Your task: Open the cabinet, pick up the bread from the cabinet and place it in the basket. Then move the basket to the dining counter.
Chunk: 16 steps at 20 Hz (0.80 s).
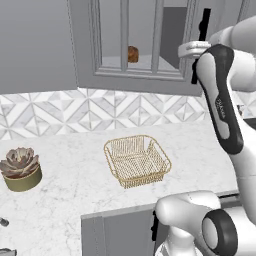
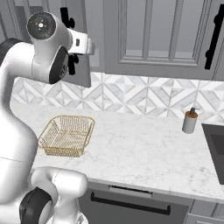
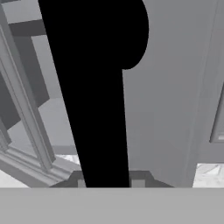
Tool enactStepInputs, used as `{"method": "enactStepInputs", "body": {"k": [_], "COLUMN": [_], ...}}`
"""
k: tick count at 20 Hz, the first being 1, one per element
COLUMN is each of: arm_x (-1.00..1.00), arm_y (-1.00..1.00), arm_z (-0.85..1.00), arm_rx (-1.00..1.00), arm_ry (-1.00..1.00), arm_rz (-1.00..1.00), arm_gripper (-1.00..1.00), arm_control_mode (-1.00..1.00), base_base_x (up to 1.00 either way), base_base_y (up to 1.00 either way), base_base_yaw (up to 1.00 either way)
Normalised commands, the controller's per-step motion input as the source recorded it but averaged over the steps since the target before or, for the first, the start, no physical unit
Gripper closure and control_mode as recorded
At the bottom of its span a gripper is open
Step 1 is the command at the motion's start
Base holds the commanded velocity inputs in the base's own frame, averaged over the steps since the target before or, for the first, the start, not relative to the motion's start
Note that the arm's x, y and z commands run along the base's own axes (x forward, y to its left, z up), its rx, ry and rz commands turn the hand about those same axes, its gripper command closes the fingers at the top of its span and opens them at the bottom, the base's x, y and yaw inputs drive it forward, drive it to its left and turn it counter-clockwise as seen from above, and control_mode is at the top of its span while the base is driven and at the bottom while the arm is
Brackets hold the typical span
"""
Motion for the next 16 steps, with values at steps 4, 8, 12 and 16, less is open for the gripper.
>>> {"method": "enactStepInputs", "body": {"k": [4,8,12,16], "arm_x": [-1.00,-1.00,-1.00,-1.00], "arm_y": [0.33,0.33,0.70,0.87], "arm_z": [0.00,0.00,0.00,0.00], "arm_rx": [0.00,0.00,0.00,0.00], "arm_ry": [0.00,0.00,0.00,0.00], "arm_rz": [-0.06,-0.08,-0.09,-0.09], "arm_gripper": [1.00,1.00,1.00,1.00], "arm_control_mode": [-1.00,-1.00,-1.00,-1.00], "base_base_x": [0.00,0.00,0.00,0.00], "base_base_y": [0.00,0.00,0.00,0.00], "base_base_yaw": [0.00,0.00,0.00,0.00]}}
